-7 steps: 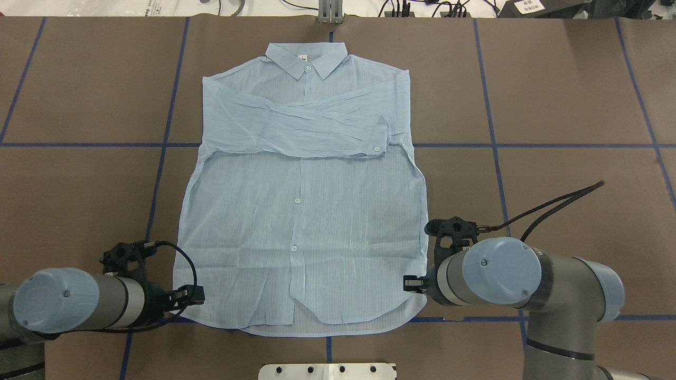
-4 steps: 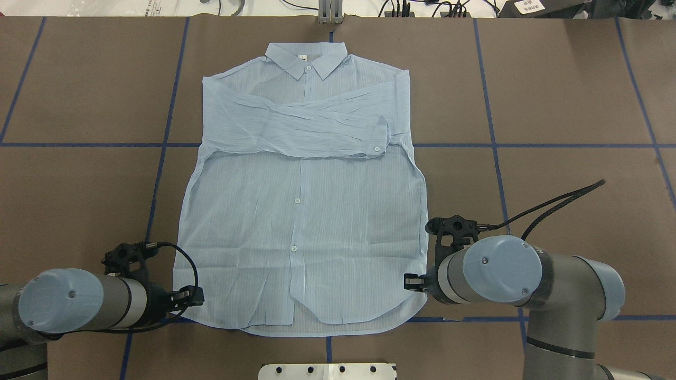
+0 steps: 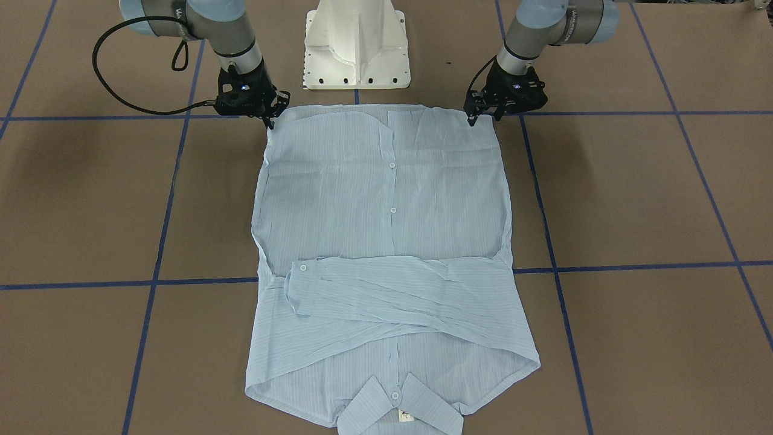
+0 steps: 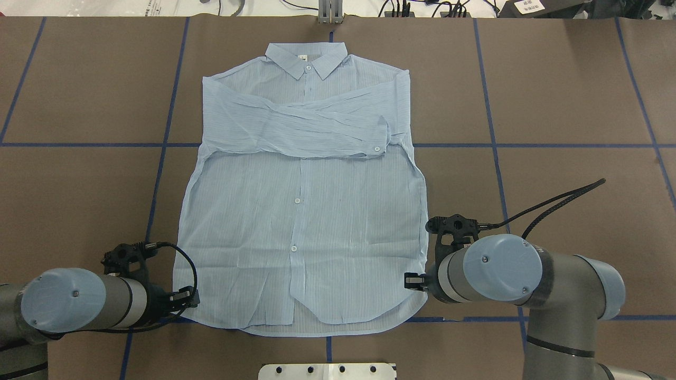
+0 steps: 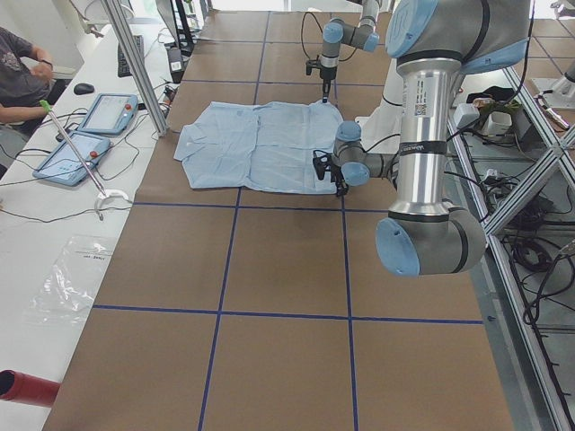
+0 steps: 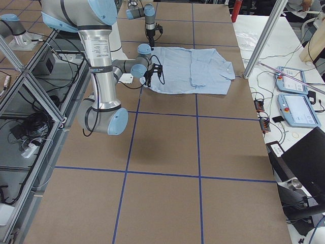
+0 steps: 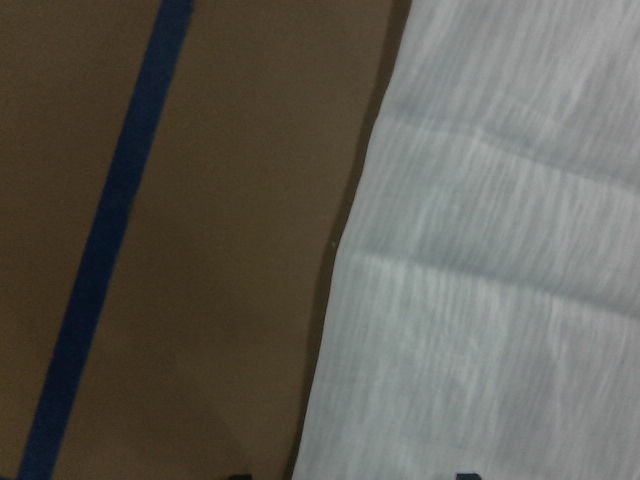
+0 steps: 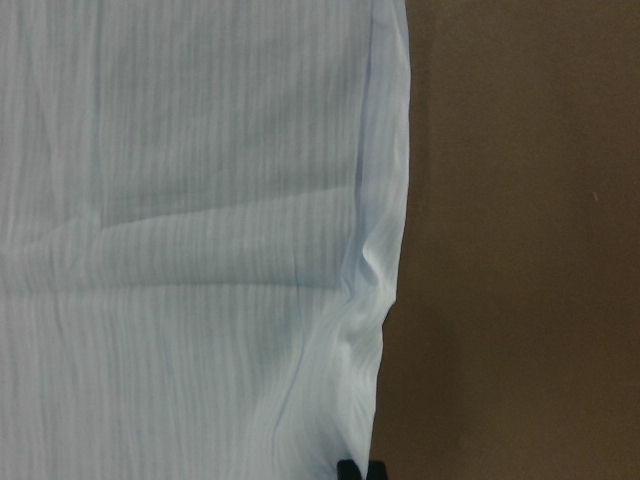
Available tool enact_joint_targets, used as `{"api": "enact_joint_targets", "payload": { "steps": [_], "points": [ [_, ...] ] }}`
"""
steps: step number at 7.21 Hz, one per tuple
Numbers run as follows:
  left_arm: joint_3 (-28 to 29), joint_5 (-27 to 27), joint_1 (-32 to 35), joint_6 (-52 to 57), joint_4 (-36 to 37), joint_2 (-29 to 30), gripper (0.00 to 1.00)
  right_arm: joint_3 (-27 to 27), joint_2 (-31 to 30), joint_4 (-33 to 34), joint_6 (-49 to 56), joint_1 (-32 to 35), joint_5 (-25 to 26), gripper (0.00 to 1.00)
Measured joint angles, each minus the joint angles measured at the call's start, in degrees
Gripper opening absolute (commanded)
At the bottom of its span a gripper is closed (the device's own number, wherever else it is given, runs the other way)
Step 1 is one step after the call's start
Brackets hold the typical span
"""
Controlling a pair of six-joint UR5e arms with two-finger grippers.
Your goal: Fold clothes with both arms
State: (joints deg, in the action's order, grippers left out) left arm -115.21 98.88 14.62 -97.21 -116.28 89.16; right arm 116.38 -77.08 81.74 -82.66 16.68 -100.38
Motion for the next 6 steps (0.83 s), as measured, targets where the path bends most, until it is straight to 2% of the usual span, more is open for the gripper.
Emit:
{"api": "enact_joint_targets", "payload": {
  "steps": [4, 5, 6],
  "points": [
    [0.0, 0.0, 0.0, 0.0, 0.1, 0.1, 0.44, 0.0, 0.0, 0.0, 0.2, 0.2, -0.1, 0.0],
    [0.0, 0.0, 0.0, 0.0, 0.1, 0.2, 0.38, 0.0, -0.1, 0.0, 0.2, 0.3, -0.1, 0.0],
    [0.0, 0.0, 0.0, 0.0, 0.1, 0.2, 0.23, 0.0, -0.1, 0.0, 0.2, 0.3, -0.1, 0.0]
  ]
}}
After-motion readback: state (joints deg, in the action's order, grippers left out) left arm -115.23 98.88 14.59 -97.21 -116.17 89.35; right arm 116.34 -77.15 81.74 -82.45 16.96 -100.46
